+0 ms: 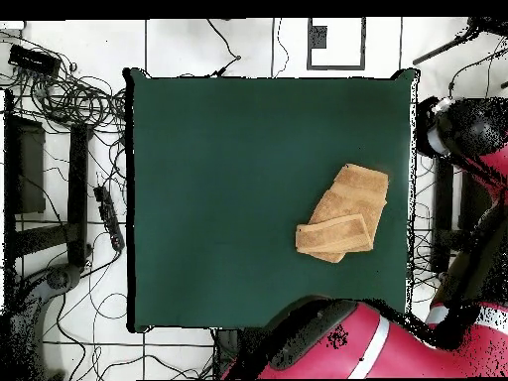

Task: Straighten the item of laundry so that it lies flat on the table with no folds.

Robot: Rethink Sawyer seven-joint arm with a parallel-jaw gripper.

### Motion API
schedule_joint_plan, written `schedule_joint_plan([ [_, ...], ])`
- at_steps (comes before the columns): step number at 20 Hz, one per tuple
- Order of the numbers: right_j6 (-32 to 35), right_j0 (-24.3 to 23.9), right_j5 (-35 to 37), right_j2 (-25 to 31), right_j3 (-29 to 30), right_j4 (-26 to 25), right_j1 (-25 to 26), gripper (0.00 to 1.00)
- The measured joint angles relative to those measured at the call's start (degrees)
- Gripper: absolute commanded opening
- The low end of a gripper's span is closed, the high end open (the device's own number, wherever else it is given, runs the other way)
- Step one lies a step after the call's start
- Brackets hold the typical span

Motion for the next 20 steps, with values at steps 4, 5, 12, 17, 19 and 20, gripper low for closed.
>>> schedule_joint_plan([
  [4,0.0,0.64,-0.01,0.02,2.48,-0.71,-1.33,1.0],
  [5,0.0,0.76,0.0,0.01,2.94,-0.79,-1.57,1.0],
  [12,0.0,1.94,-1.37,0.98,9.01,-1.38,-4.54,1.0],
  [17,0.0,1.81,-5.0,3.48,13.31,-2.1,-6.76,1.0],
  [19,0.0,1.2,-8.15,5.92,15.96,-3.16,-8.15,1.0],
  [20,-0.01,0.83,-9.58,7.12,16.96,-4.22,-8.73,1.0],
])
